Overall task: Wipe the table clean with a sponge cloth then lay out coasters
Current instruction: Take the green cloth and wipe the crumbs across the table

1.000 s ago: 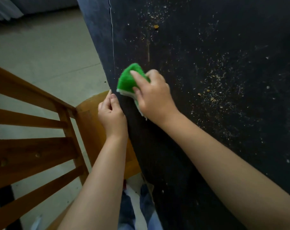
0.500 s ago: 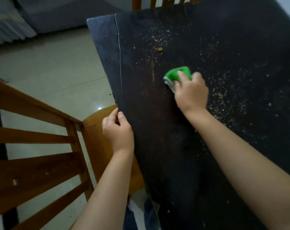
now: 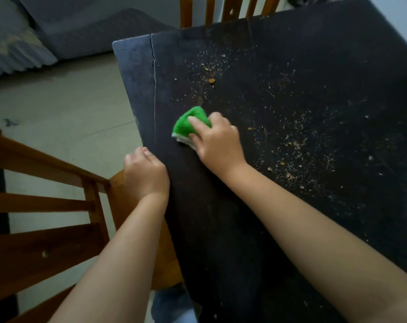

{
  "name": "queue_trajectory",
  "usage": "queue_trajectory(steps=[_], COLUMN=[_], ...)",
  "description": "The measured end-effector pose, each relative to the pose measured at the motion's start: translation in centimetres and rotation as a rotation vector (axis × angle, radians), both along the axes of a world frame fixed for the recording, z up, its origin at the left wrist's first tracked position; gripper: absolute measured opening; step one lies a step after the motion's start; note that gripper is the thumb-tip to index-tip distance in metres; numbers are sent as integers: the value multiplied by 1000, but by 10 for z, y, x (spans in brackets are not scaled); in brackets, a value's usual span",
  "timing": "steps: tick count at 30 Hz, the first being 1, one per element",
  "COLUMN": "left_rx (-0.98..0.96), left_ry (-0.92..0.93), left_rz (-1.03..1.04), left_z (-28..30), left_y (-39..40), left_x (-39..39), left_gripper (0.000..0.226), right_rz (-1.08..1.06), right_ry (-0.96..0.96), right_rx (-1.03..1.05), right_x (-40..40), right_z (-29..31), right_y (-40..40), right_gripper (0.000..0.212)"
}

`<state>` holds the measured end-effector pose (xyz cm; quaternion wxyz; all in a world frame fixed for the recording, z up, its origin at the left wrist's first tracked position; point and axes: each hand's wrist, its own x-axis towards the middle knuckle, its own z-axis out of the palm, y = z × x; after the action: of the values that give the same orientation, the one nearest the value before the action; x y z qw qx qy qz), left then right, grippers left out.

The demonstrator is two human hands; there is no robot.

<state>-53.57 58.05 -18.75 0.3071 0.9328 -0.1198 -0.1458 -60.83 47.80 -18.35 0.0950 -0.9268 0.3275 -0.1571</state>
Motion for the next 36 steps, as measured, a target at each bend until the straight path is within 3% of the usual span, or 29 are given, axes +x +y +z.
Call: queue_trajectory(steps=[4,7,11,16,19,21,24,28,32,36], left_rx=[75,130,128,65,168,192,241,273,283,266], left_ry=[-22,-60,-114,-364,-321,-338,-341,-339,-333,-314], left_rz=[-39,-106,-224,-738,-1072,-1167,-1228,-1278,-1285,-1254], left_z=[2,10,13,10,16,14,15,15,14,15], left_y=[-3,-7,-7,-3,-3,-5,-6,-7,-7,-8], left_x=[0,-2,-1,-4,-4,0,1,0,0,1], left_gripper=[37,42,45,39,45,50,54,55,54,52], right_rz=[-248,-163,-60,-284,-393,-344,-219,-134,-233,-319], right_ry=[-115,-162,14,84,-7,-86,-31,113,67,-66], right_rx=[87,48,20,0,54,41,-14,-37,-109,-97], right_x=[-43,-60,-74,-85,-100,-113,-127,-141,-148,-146], right_z=[11,21,15,9,28,44,50,9,-9,19], right_y=[-14,19,74,43,20,27,72,127,91,47], right_gripper=[40,41,39,41,44,43,40,36,34,33])
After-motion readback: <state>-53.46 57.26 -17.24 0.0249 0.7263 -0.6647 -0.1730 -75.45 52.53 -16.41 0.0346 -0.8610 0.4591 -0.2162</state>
